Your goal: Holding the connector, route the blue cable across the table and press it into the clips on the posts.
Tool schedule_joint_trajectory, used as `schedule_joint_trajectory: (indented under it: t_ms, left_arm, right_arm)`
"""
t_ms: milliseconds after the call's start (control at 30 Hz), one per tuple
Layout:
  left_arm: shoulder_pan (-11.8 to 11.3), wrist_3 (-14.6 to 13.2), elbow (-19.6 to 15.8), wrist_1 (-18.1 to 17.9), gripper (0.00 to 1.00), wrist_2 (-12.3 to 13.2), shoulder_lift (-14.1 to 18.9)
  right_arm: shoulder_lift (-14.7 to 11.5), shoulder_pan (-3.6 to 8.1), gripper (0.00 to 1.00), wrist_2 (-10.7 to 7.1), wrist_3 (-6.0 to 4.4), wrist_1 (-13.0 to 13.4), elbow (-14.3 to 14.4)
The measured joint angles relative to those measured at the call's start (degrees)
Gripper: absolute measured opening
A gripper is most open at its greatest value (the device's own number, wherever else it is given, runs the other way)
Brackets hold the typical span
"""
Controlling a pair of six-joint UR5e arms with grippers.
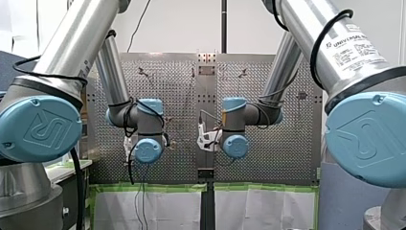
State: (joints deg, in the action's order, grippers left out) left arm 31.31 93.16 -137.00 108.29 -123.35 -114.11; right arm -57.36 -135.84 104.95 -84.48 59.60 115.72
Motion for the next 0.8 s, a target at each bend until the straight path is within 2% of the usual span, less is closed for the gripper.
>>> schedule_joint_trajectory:
  t_ms: [167,267,433,567,800]
  left_arm:
    - [0.08,-0.08,-0.08,-0.08,0.00,-0.08,-0.09]
    - [0.88,-0.88,-0.63,-0.61,0.00,-0.89,-0.89]
    - [3.17,-3.13,-1.01,-0.93,0.00,-2.87,-2.82]
    - [4.01,-3.87,-1.04,-0.96,0.00,-3.33,-3.26]
    - [4.20,-4.03,-1.05,-0.97,0.00,-3.42,-3.32]
  right_arm:
    - [0.00,0.00,0.00,0.00,0.00,0.00,0.00]
    - [0.19,0.24,0.00,0.26,0.37,-0.35,0.06]
    - [0.41,0.57,0.00,0.58,1.85,-2.48,0.08]
    - [0.42,0.60,0.00,0.61,2.15,-4.58,0.08]
    - [0.44,0.61,0.00,0.61,2.20,-7.74,0.09]
